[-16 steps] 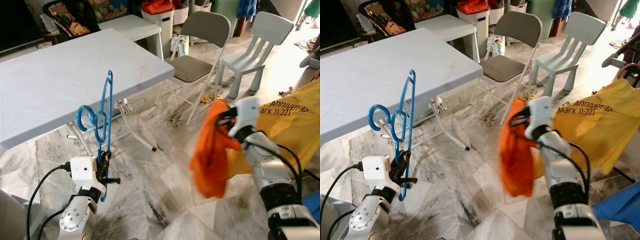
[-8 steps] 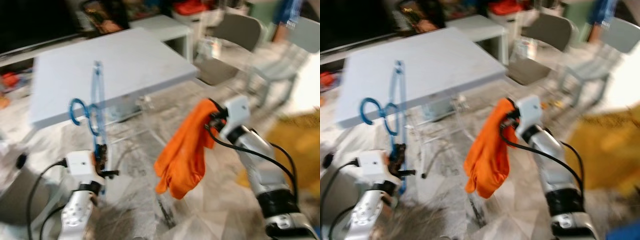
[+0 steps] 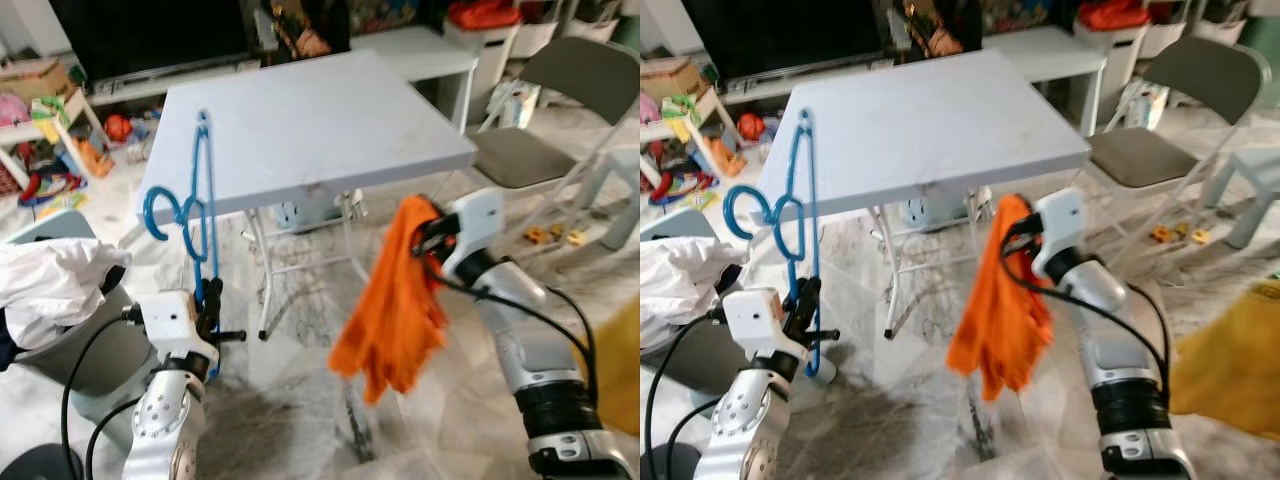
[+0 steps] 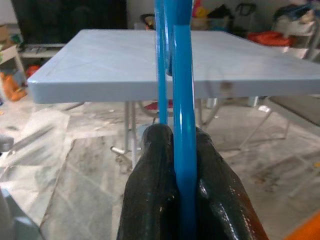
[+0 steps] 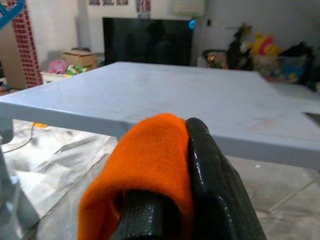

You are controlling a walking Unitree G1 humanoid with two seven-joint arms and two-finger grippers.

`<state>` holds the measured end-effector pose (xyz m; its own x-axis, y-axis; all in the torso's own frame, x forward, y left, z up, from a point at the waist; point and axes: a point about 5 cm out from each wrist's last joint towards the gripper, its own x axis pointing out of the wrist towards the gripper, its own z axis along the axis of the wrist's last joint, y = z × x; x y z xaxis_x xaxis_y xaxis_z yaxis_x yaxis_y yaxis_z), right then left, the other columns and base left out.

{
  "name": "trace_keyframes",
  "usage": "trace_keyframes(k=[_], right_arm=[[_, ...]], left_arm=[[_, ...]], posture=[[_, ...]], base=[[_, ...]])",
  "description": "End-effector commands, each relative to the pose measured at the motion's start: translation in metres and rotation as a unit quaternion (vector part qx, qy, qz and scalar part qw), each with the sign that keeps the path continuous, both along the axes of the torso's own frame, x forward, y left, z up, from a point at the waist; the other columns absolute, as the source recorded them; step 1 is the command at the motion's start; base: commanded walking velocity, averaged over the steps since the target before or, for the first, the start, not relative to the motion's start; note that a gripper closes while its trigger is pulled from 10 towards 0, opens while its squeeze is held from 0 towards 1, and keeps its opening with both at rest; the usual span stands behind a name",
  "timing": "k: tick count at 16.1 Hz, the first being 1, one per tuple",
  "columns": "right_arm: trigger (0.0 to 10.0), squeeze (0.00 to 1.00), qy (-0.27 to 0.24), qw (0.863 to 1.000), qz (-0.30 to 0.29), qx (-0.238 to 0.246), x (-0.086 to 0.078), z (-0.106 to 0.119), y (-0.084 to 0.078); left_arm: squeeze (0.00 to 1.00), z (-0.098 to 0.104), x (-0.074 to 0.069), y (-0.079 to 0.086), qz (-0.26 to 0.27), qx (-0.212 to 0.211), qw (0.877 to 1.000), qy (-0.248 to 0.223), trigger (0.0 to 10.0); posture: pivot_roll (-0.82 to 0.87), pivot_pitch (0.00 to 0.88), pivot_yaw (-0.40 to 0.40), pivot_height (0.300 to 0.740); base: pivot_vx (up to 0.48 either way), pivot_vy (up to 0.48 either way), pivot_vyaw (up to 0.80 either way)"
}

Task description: Hang hanger

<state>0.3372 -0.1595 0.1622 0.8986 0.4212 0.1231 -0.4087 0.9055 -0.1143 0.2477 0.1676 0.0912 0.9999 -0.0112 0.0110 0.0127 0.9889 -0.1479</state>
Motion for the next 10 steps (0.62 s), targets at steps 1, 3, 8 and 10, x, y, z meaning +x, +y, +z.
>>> trace_keyframes(k=[1,3,8,10], right_arm=[[10.0,0.0,-0.022,1.0,0.017,0.009,0.0015,0.0131,0.0095],[10.0,0.0,-0.023,1.0,0.018,0.009,0.0016,0.0136,0.0101],[10.0,0.0,-0.032,0.999,0.034,-0.001,0.0001,0.0152,0.0155],[10.0,0.0,-0.032,0.999,0.034,-0.002,0.0004,0.0161,0.0157]], left_arm=[[0.0,0.0062,0.0021,0.0039,0.006,0.0,1.0,-0.011,10.0],[0.0,0.0089,0.0033,0.0026,0.006,-0.003,1.0,-0.016,10.0],[0.0,0.01,0.0055,-0.0015,0.002,-0.013,1.0,-0.02,10.0],[0.0,0.0104,0.0063,-0.0026,0.002,-0.015,1.0,-0.021,10.0]], posture=[[-0.07,0.0,0.076,0.74],[-0.07,0.0,0.074,0.74],[-0.07,0.0,0.069,0.74],[-0.07,0.0,0.069,0.74]], base=[[0.33,0.0,0.0],[0.368,0.0,0.0],[0.402,0.0,0.0],[0.418,0.0,0.5]])
